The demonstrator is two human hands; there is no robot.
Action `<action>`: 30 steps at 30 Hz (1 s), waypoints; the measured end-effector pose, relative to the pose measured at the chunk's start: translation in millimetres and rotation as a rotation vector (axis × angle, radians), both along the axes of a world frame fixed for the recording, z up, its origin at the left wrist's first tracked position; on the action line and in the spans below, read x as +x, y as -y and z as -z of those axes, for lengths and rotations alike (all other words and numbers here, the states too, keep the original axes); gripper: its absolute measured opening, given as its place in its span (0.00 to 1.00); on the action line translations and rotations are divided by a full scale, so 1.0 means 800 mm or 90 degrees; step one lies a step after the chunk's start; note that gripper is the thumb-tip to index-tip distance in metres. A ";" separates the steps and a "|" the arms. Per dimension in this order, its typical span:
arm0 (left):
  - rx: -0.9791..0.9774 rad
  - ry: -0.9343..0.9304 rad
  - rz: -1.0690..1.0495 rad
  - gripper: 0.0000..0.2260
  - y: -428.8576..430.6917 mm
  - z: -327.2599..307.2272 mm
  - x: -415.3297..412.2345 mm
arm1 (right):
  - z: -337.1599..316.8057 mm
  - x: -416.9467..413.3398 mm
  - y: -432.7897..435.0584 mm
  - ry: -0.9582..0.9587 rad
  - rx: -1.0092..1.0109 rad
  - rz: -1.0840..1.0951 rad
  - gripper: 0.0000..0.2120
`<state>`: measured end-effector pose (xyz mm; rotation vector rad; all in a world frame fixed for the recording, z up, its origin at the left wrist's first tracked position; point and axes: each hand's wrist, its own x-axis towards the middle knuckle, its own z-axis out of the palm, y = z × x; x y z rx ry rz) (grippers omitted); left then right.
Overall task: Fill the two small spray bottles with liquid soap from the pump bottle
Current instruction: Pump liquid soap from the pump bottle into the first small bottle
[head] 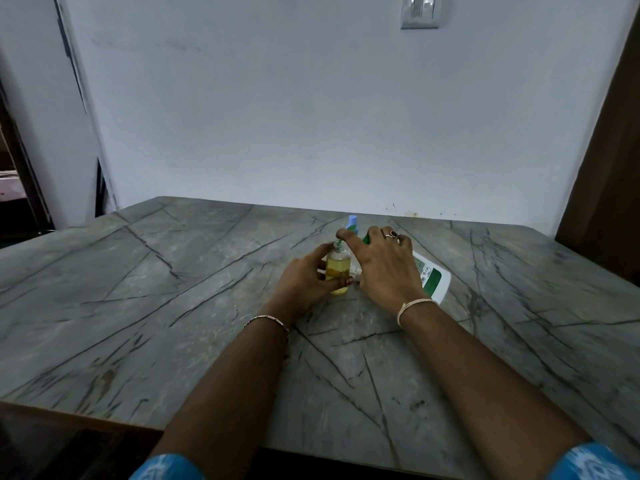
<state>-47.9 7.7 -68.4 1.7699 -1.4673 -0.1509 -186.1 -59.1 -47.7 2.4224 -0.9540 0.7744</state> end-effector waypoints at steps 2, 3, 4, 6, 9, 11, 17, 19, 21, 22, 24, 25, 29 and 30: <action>0.011 0.005 -0.001 0.35 0.000 -0.001 0.000 | 0.000 0.002 0.000 0.008 0.005 -0.002 0.32; 0.016 0.006 -0.001 0.35 0.000 -0.002 -0.001 | -0.001 0.003 0.000 0.009 0.005 -0.003 0.31; 0.017 0.008 -0.001 0.35 -0.001 -0.002 -0.001 | -0.001 0.003 0.000 0.011 0.007 -0.003 0.31; 0.015 0.011 -0.001 0.35 -0.002 -0.003 -0.001 | -0.001 0.003 0.000 0.011 0.007 -0.003 0.31; 0.011 0.005 -0.004 0.35 -0.002 -0.002 -0.001 | 0.000 -0.001 -0.002 -0.001 -0.007 0.000 0.34; 0.008 -0.002 0.000 0.35 -0.001 -0.001 0.000 | 0.000 -0.003 -0.003 -0.013 -0.011 0.002 0.36; -0.001 -0.007 0.003 0.36 -0.001 0.000 0.001 | -0.002 0.000 -0.003 -0.015 -0.005 0.010 0.37; -0.001 -0.004 0.002 0.35 -0.001 0.000 0.001 | -0.003 0.000 -0.003 -0.009 0.002 0.003 0.35; -0.004 0.000 0.004 0.35 -0.001 0.000 0.000 | -0.004 0.000 -0.004 -0.003 0.005 0.001 0.35; -0.004 0.000 0.004 0.35 -0.001 0.000 0.000 | -0.003 0.000 -0.004 -0.003 0.007 -0.001 0.35; -0.002 -0.002 0.001 0.35 0.000 0.000 0.000 | -0.002 -0.002 -0.004 -0.009 0.008 -0.002 0.36; -0.002 -0.006 0.000 0.36 0.000 0.001 0.001 | -0.002 -0.003 -0.004 -0.012 0.007 -0.002 0.36; 0.000 -0.016 0.003 0.36 0.000 0.002 0.002 | -0.002 -0.004 -0.002 -0.018 0.000 0.000 0.37; 0.001 -0.015 0.004 0.36 0.001 0.001 0.002 | -0.002 -0.004 -0.002 -0.018 -0.001 0.001 0.37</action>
